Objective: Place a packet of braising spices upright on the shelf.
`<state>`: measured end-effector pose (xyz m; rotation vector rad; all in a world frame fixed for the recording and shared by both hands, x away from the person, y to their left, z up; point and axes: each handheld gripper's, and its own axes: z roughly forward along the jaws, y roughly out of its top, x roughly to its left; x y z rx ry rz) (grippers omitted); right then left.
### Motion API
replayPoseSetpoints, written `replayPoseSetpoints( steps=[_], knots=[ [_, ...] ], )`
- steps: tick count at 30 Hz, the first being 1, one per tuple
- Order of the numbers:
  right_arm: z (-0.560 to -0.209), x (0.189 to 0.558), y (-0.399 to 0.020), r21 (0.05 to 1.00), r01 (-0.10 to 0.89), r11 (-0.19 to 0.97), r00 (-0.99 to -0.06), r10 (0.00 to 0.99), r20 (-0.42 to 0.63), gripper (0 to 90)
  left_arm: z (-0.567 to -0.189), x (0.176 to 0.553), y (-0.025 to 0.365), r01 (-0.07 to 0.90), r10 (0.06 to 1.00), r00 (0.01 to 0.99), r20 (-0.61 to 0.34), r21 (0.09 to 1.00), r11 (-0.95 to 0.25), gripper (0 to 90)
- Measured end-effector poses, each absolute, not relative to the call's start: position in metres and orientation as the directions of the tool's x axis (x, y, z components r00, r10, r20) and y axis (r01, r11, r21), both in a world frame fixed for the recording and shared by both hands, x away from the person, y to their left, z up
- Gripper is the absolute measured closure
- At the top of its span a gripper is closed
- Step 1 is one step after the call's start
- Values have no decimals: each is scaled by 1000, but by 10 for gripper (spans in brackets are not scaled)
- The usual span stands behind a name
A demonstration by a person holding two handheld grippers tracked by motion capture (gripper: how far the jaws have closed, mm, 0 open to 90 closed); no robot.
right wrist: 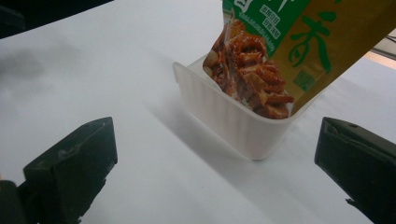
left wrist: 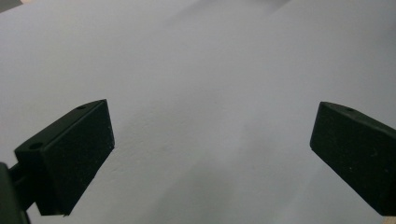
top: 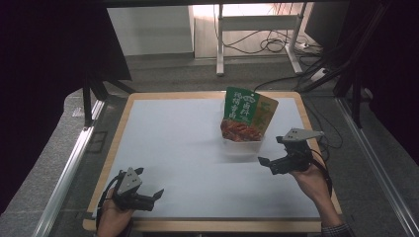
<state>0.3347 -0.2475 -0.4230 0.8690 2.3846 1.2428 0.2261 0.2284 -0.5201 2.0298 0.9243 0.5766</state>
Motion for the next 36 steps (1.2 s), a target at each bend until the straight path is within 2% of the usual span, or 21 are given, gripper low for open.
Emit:
replayPoseSetpoints(
  steps=[36],
  knots=[
    [-449,295,-234,799,366,477,-804,594,13,0,-521,226,228,402,773,630,70,822,-403,0]
  ],
)
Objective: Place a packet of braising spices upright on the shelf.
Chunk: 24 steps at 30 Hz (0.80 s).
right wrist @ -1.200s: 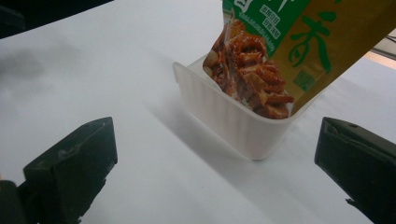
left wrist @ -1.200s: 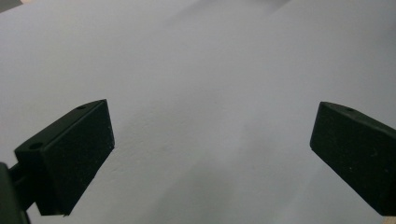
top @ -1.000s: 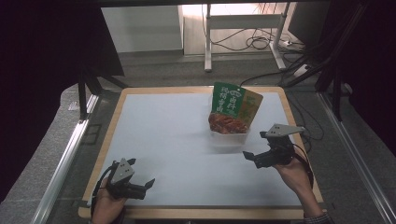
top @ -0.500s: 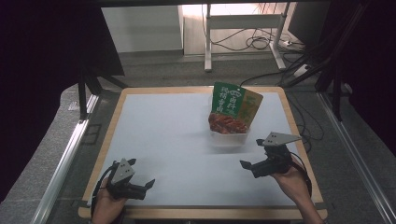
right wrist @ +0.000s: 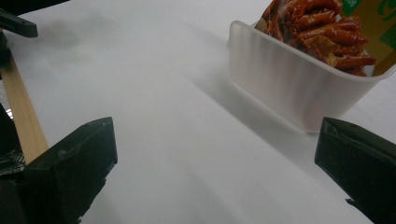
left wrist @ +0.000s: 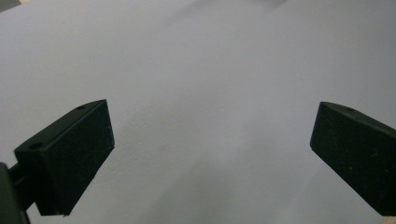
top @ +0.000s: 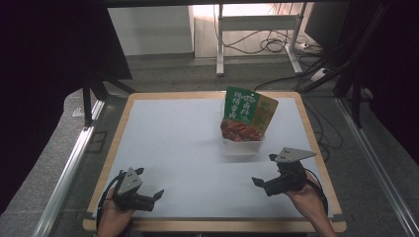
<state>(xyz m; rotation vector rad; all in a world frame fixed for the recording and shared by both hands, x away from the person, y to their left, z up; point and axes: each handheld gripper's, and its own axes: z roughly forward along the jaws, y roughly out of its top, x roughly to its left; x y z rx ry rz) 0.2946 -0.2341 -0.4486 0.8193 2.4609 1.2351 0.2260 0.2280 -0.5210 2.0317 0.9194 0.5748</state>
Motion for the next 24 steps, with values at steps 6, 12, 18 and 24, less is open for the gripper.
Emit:
replayPoseSetpoints(
  steps=[6,12,18,24],
  knots=[
    [-455,291,-232,795,367,484,-807,590,14,0,-521,226,228,401,774,629,72,823,-403,0],
    [-463,289,-228,789,366,494,-814,581,14,0,-521,226,228,401,773,630,73,822,-405,0],
    [-470,287,-224,783,367,501,-820,572,18,0,-521,226,228,401,772,631,73,821,-406,0],
    [-478,286,-220,776,370,511,-826,563,23,0,-521,226,227,402,772,632,74,820,-407,0]
  ],
)
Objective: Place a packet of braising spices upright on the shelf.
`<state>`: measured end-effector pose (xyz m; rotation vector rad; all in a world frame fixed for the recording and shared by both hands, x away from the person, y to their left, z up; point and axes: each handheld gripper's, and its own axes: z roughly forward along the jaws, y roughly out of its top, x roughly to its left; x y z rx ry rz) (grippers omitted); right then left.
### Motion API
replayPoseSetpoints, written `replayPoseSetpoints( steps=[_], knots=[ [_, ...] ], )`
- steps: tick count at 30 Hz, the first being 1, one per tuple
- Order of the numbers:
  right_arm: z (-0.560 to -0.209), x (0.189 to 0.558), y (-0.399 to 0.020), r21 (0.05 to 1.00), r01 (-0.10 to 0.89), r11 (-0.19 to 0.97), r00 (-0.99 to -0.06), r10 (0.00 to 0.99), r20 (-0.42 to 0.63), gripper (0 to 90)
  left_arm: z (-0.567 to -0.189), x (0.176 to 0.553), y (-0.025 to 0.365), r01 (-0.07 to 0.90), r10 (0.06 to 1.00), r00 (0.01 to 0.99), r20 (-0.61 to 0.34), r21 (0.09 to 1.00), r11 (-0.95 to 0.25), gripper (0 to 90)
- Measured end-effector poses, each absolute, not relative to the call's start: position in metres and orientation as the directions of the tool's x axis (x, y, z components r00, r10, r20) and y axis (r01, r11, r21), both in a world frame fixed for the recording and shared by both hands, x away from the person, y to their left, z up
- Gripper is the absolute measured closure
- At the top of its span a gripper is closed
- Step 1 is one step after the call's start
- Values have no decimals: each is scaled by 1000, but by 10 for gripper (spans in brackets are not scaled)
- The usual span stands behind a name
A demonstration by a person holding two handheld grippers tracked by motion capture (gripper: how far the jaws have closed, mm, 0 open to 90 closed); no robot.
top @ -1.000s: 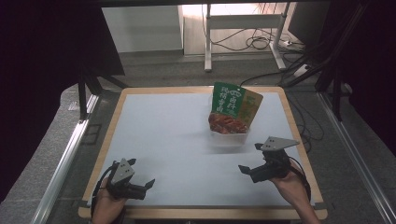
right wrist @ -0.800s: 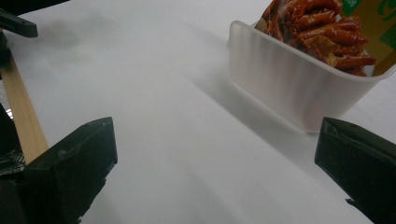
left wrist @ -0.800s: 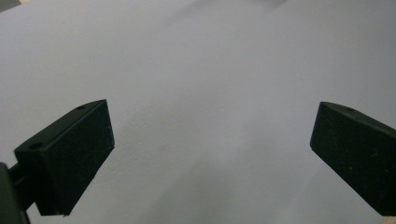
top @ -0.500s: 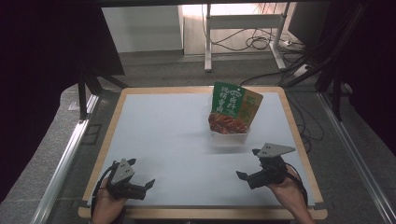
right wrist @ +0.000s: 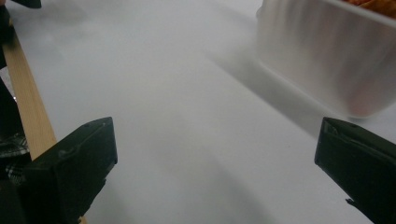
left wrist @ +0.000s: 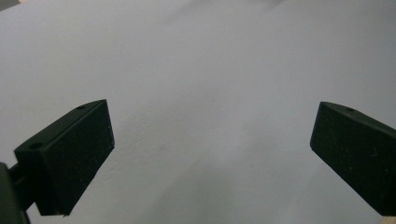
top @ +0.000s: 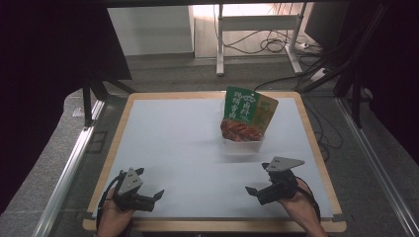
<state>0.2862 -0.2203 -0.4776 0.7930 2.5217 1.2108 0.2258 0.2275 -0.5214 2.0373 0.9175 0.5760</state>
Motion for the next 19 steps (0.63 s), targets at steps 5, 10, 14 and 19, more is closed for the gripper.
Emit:
replayPoseSetpoints(
  steps=[5,10,14,19],
  knots=[
    [-487,286,-216,765,366,529,-833,552,17,0,-521,226,227,402,771,632,74,820,-408,0],
    [-498,287,-212,750,375,545,-838,545,23,0,-522,226,227,403,771,633,73,819,-409,0],
    [-506,287,-208,727,382,570,-843,537,21,0,-522,226,227,403,770,633,73,819,-409,0],
    [-505,286,-208,730,369,576,-847,532,8,0,-521,226,227,402,772,632,72,821,-406,0]
  ],
)
